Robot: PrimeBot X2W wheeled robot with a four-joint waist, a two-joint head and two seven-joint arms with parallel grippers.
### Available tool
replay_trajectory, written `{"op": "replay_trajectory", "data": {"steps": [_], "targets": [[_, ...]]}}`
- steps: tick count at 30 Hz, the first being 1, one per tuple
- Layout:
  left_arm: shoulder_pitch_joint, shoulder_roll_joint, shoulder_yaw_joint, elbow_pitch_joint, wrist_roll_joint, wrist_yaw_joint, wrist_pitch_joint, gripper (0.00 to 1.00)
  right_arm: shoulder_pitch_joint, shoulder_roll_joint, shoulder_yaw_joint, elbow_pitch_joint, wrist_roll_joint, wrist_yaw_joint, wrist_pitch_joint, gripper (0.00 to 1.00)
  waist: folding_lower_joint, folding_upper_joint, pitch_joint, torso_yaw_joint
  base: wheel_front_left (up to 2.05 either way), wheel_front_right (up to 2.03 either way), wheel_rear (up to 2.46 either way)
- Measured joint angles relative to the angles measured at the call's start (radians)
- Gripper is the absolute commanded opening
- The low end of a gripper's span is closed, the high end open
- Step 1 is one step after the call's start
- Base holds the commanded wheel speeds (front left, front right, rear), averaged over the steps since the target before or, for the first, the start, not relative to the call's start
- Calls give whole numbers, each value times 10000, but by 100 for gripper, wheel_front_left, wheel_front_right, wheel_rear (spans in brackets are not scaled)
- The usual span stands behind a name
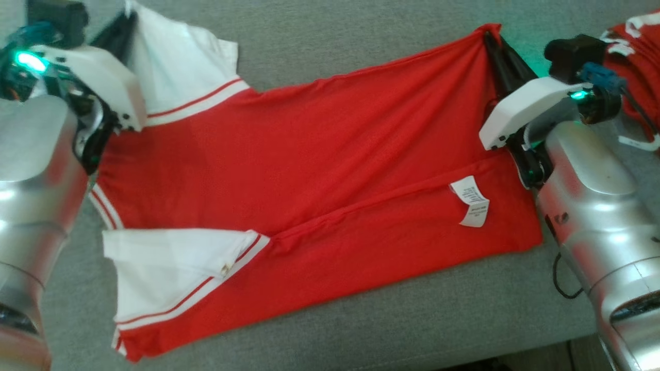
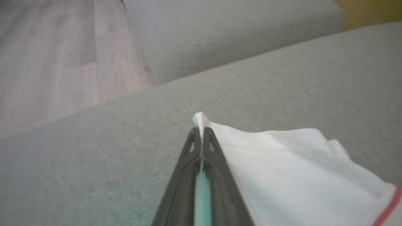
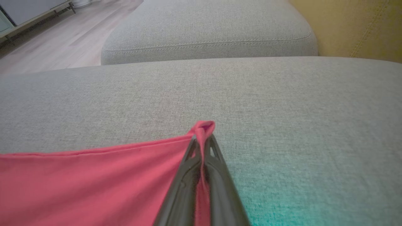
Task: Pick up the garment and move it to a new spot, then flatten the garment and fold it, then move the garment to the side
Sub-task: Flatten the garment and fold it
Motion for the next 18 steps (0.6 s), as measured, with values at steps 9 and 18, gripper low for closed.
{"op": "replay_trajectory", "data": {"steps": [9,18], "targets": [[-686,-35,13,380,650,92,-2844,0,-47,-188,-575,418,-61,0,-428,0,-1,0,-586,376,0,0,0],[1292,-447,424,98,433,186,-3210,0,1718,-328,-1824,-1264,-207,0,-520,0,-2,1,-1823,752,0,0,0]]}}
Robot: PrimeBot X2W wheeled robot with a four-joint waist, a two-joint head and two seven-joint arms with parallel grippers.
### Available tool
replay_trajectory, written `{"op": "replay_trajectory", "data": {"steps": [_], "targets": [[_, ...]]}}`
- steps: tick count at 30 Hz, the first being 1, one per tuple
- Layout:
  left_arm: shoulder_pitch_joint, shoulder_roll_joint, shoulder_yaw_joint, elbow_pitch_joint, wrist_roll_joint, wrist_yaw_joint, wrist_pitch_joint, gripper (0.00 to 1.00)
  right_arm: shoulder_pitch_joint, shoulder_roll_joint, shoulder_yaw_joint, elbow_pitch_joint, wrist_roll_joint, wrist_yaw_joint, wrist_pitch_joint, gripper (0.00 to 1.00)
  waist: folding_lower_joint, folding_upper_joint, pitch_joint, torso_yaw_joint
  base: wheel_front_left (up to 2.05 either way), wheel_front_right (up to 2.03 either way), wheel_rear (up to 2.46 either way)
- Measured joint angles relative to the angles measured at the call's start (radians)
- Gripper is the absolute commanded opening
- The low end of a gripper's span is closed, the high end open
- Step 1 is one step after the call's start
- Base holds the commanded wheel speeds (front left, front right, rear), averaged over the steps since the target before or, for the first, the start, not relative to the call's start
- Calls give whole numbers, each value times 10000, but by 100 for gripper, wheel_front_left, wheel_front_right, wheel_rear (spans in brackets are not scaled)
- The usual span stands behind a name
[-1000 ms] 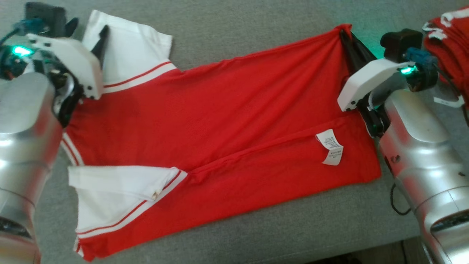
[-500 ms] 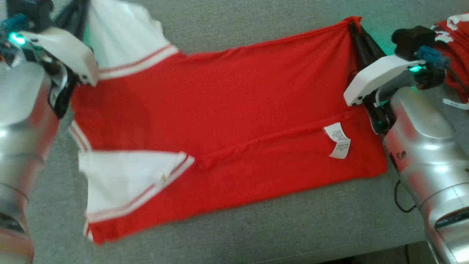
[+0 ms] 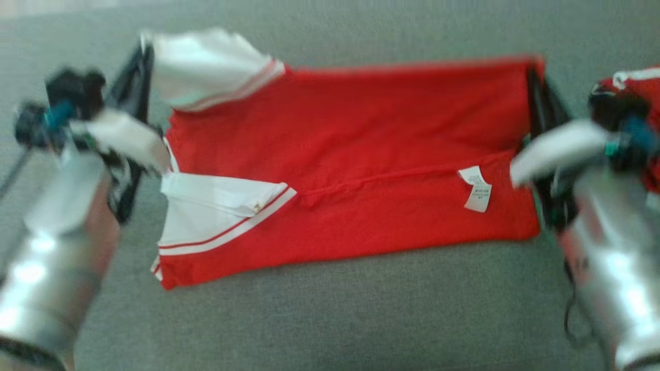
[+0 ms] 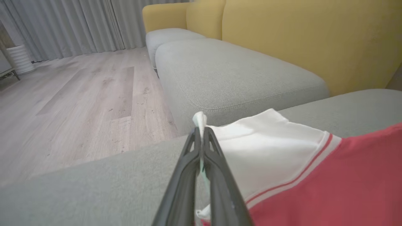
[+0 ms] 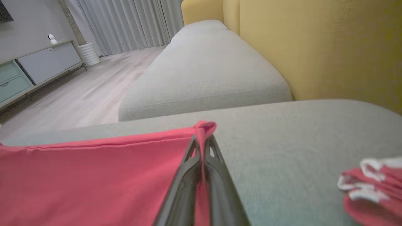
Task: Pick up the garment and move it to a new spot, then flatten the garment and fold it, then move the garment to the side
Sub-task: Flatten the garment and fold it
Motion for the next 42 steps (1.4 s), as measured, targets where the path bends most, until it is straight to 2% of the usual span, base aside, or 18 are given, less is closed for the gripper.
{"op": "replay_trajectory", "data": {"steps": [5,10,11,12,13,14,16,18,19,23,27,34,42], "targets": [[2245,-36,959,-1827,178,439,-29,0,2164,0,-366,-629,-88,0,0,0,-1,0,-797,171,0,0,0],[4849,-307,1672,-3237,546,731,-29,0,3532,52,-767,-798,-88,0,0,0,-2,0,-1581,335,0,0,0],[5323,-391,1758,-3400,591,742,-29,0,3707,79,-848,-790,-88,0,0,11,-3,0,-1714,371,0,0,0],[5767,-497,1881,-3544,633,779,-29,0,3853,107,-886,-788,-88,0,0,40,-3,0,-1831,408,0,0,0],[6168,-604,1962,-3670,648,828,-29,0,3967,155,-953,-792,-88,0,0,86,-3,1,-1936,449,0,0,0],[6501,-683,2015,-3776,723,880,-29,0,4052,224,-1043,-796,-88,0,0,100,-3,1,-2024,488,0,0,0],[7033,-853,2259,-3912,936,974,-29,100,4115,374,-1204,-811,-86,0,0,100,-2,0,-2174,556,0,0,0],[7416,-970,2642,-4126,1175,1147,-29,100,4189,483,-1490,-1039,-100,0,0,100,0,0,-2301,601,0,0,0],[7716,-1099,3149,-4472,1561,1346,-29,100,4305,585,-1852,-1434,-313,0,0,100,0,0,-2426,630,0,0,0],[8320,-1519,4123,-5311,2489,1668,-29,100,4818,849,-2543,-2337,-999,0,0,100,1,1,-2706,667,0,0,0],[8978,-1866,4623,-5806,3181,1709,-29,100,5429,1118,-2838,-2596,-1448,0,0,100,0,1,-2892,703,0,0,0],[10044,-2395,5509,-6075,4153,1290,-29,100,6197,1430,-3057,-2675,-2025,0,0,100,1,0,-3105,786,0,0,0],[10158,-2748,5791,-5919,4713,642,-29,100,6066,1544,-3141,-1770,-2261,0,0,100,1,0,-2929,849,0,0,0]]}}
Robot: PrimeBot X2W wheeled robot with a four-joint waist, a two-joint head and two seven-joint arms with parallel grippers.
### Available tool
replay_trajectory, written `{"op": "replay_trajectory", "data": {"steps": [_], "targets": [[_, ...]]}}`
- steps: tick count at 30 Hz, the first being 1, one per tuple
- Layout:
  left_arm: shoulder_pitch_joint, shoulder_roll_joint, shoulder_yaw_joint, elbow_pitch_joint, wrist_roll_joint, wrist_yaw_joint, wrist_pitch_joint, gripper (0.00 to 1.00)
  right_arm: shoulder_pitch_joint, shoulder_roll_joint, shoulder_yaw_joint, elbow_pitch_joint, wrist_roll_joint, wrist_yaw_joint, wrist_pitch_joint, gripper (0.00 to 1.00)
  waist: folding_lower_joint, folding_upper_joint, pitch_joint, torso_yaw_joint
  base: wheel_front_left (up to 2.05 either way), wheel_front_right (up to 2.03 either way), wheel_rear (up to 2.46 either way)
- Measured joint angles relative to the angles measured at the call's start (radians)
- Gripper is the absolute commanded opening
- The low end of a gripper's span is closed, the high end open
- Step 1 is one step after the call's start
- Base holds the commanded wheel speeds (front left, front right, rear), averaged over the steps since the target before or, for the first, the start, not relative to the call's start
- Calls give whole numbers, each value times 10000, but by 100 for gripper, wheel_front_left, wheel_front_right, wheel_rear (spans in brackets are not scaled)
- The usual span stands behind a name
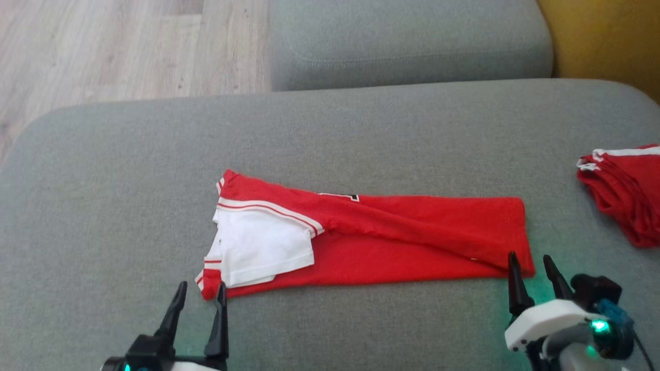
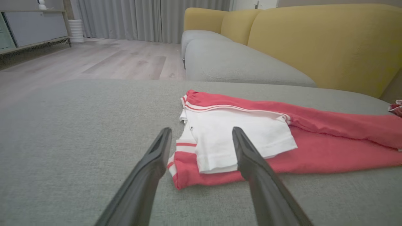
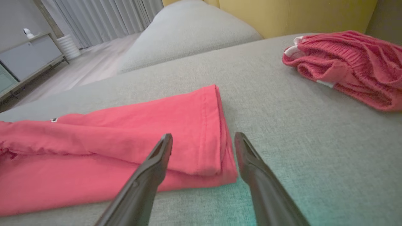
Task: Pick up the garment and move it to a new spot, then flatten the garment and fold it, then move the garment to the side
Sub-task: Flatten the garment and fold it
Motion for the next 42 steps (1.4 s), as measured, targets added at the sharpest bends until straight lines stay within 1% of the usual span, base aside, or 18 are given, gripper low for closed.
{"op": "replay_trajectory", "data": {"steps": [5,9,11,12,13,14,18,21,24,26,28,30,33,35,37,40,42], "targets": [[-73,-146,-29,173,146,-219,0,100,-1095,-4,-495,995,-339,0,174,100,1,0,428,81,0,0,0],[-433,-236,-63,314,228,-303,0,100,-2043,-10,-988,1921,-512,0,573,100,3,0,837,186,0,0,0],[-569,-242,-65,426,228,-334,0,100,-2176,-17,-1337,2495,-656,0,832,100,4,0,984,248,0,0,0],[-611,-247,-63,458,228,-349,0,100,-2175,-13,-1480,2669,-681,0,846,98,3,0,1035,280,0,0,0],[-628,-251,-61,466,228,-389,0,100,-2232,-15,-1517,2754,-752,0,846,38,2,0,1068,312,0,0,0],[-630,-253,-61,470,228,-391,0,100,-2313,-17,-1601,2865,-759,0,838,0,1,0,1089,333,0,0,0],[-624,-265,-2,533,228,-397,0,100,-2436,-8,-1722,3156,-690,0,395,0,2,0,1049,285,0,0,0],[-621,-265,27,556,226,-397,0,100,-2404,-73,-1843,3103,-685,0,161,0,2,0,958,194,0,0,0],[-621,-267,0,587,215,-397,0,100,-2234,-378,-1871,2541,-447,0,98,0,2,0,853,135,0,0,0],[-620,-267,-50,652,127,-389,0,100,-2181,-474,-1639,1685,-146,0,75,0,1,0,790,130,0,0,0],[-621,-268,-178,665,42,-385,0,100,-2148,-497,-949,510,267,0,25,0,0,0,761,175,0,0,0],[-620,-268,-341,727,4,-385,0,100,-2083,-447,58,-552,848,0,6,0,1,0,732,265,0,0,0],[-618,-272,-445,817,-65,-382,0,100,-1831,-253,1831,-1574,1816,0,0,0,1,0,682,476,0,0,0],[-617,-270,-543,863,-63,-357,0,100,-1614,-184,2991,-1912,2474,0,0,0,1,0,658,682,0,0,0],[-621,-270,-663,895,-59,-322,0,100,-1545,-167,3933,-2067,2982,0,4,0,0,0,660,944,0,0,0],[-634,-274,-809,907,-59,-313,0,100,-1662,-167,4941,-2132,3639,0,50,0,1,0,695,1420,0,0,0],[-679,-272,-1001,940,-56,-316,0,100,-1820,-165,5396,-2033,3965,0,52,0,1,0,731,1792,0,0,0]]}}
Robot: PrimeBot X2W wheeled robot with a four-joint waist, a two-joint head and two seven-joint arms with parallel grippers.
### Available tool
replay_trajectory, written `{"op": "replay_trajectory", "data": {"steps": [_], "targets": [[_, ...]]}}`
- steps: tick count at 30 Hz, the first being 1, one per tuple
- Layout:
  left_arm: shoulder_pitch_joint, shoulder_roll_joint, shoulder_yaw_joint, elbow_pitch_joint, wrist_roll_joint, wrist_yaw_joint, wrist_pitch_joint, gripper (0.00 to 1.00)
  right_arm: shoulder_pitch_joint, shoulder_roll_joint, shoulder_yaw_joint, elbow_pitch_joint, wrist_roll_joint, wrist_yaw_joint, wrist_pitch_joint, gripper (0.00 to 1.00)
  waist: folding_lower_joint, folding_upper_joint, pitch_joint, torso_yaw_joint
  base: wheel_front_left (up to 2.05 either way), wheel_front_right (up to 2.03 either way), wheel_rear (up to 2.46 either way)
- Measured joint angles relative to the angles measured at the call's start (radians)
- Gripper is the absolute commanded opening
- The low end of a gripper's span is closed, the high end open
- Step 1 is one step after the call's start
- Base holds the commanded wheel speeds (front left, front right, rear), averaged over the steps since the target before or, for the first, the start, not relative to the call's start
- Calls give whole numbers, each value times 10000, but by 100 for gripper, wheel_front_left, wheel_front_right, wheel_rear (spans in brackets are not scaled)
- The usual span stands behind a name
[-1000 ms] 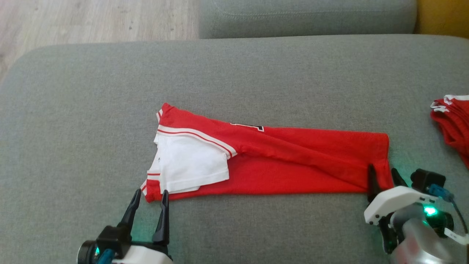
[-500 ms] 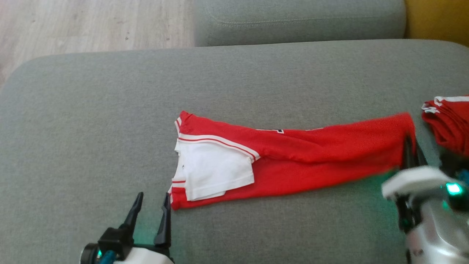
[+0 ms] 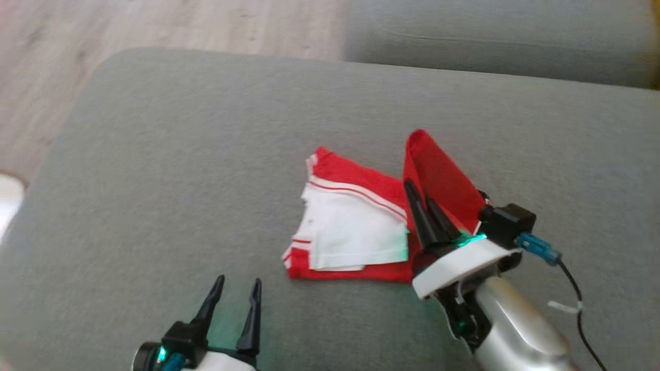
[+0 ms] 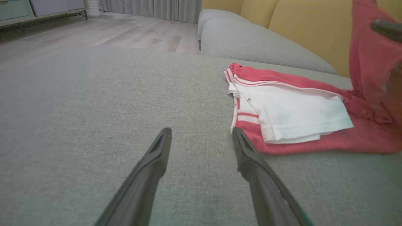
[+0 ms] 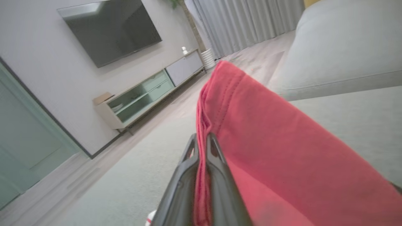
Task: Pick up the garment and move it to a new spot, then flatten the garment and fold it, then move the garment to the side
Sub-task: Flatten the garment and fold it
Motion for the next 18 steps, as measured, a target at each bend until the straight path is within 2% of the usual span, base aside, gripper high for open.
{"op": "replay_trajectory", "data": {"steps": [2,8,9,10,15,18], "targets": [[-98,0,-186,56,29,-31,0,100,-246,-2,360,165,489,0,2,0,0,0,42,408,0,0,0],[-325,-2,-677,52,12,-50,0,100,-1216,-8,1170,1143,846,0,-10,0,0,0,196,1634,0,0,0],[-324,-2,-706,54,-15,-23,0,100,-1299,-6,1292,1327,980,0,-10,47,0,0,222,1801,0,0,0],[-323,-2,-719,56,-44,25,0,100,-1325,-8,1413,1413,1131,0,-10,100,0,0,247,1948,0,0,0],[-307,-2,-665,56,-84,127,0,100,-1404,27,1559,1684,1287,0,-25,100,0,0,321,2137,0,0,0],[-310,-2,-552,52,-82,198,0,100,-1463,36,924,1691,949,0,-33,100,1,0,305,1855,0,0,0]]}}
